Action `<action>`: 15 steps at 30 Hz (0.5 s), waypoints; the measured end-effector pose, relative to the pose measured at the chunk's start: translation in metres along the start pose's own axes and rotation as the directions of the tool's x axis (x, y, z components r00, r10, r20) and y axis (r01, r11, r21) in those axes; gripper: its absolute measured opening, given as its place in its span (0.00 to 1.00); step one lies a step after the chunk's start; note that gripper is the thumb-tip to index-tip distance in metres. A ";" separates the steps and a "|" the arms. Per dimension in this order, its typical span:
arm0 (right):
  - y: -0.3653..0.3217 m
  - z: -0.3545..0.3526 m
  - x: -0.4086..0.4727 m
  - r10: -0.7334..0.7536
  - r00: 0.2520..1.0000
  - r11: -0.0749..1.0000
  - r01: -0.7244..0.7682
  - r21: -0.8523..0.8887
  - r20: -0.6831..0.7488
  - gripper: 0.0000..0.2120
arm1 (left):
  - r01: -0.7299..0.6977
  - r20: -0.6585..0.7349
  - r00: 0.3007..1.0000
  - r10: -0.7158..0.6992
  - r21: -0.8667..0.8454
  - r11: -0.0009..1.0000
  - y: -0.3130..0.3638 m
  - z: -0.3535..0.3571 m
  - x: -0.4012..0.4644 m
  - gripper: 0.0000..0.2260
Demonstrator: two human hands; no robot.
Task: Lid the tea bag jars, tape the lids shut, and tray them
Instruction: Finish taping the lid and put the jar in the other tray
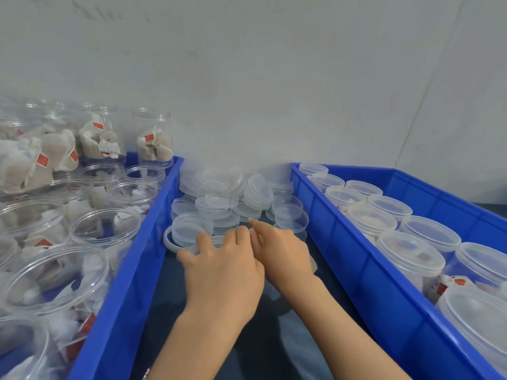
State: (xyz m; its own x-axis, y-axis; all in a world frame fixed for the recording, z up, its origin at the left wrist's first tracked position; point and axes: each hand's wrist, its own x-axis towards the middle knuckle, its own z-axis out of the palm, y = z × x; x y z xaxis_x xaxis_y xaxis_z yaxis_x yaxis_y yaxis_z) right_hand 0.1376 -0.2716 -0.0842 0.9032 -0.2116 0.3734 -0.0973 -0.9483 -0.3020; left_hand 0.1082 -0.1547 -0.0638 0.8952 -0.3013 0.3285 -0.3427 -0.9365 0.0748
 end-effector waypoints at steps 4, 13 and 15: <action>-0.007 0.002 0.010 0.039 0.999 0.999 -0.039 -0.003 -0.002 0.16 | 0.012 -0.004 1.000 -0.012 -0.008 1.000 -0.002 -0.002 0.003 0.12; 0.024 -0.015 0.041 0.185 0.982 0.983 -0.185 -0.010 0.024 0.13 | -0.127 -0.005 0.992 0.129 -0.208 0.970 0.014 -0.015 -0.025 0.08; 0.024 -0.009 0.035 0.079 0.996 0.997 -0.078 -0.012 0.048 0.17 | -0.086 0.044 0.994 0.098 -0.229 0.970 0.014 -0.011 -0.020 0.08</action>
State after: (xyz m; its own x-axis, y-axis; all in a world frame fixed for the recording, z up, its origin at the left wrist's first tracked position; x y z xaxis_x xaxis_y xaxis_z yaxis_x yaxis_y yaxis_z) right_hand 0.1629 -0.3036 -0.0704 0.9117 -0.2739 0.3063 -0.1726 -0.9318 -0.3194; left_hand 0.0826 -0.1597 -0.0584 0.8688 -0.3997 0.2924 -0.4744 -0.8411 0.2597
